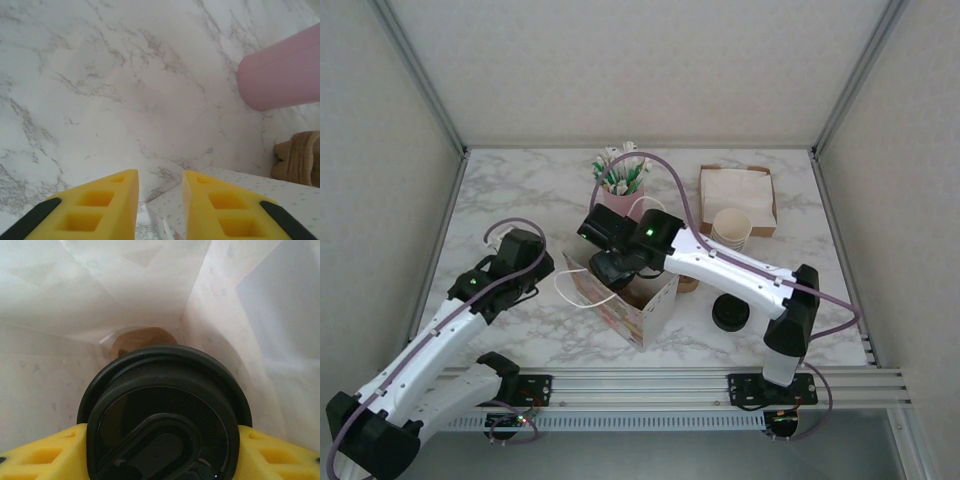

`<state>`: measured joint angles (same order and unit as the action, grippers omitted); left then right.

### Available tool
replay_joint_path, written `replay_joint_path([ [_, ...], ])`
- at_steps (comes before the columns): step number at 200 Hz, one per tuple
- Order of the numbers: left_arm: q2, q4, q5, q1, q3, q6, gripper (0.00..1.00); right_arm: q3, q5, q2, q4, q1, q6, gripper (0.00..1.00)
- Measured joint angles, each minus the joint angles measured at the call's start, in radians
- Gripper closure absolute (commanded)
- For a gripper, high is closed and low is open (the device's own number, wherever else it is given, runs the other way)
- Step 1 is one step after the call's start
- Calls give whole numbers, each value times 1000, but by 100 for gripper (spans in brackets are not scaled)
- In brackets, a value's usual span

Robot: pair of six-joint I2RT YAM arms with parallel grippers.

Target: Pack the takeout coffee

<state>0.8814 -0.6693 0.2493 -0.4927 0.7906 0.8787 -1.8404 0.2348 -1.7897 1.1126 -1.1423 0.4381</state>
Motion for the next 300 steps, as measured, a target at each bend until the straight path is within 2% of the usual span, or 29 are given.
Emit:
replay_joint_path([
  [57, 0, -28, -18, 56, 56, -31, 60, 28, -30, -79, -8, 16, -5, 53],
  [139, 0, -32, -146, 89, 154, -93, 37, 93, -30, -76, -127, 20, -8, 54],
  [163, 1, -32, -185, 89, 201, -122, 33, 93, -30, -73, -129, 21, -8, 54],
  [212, 32, -31, -355, 91, 296, -197, 36, 80, -19, -71, -102, 21, -8, 54],
  [238, 68, -32, -479, 91, 338, -251, 42, 75, -11, -67, -89, 21, -8, 54],
  [258, 101, -45, -555, 91, 362, -299, 52, 74, -6, -66, -80, 21, -8, 54],
  [276, 137, -70, -599, 91, 379, -342, 59, 73, 0, -66, -76, 21, -8, 54],
  [300, 189, -112, -629, 91, 391, -401, 63, 73, 0, -65, -75, 21, -8, 54],
])
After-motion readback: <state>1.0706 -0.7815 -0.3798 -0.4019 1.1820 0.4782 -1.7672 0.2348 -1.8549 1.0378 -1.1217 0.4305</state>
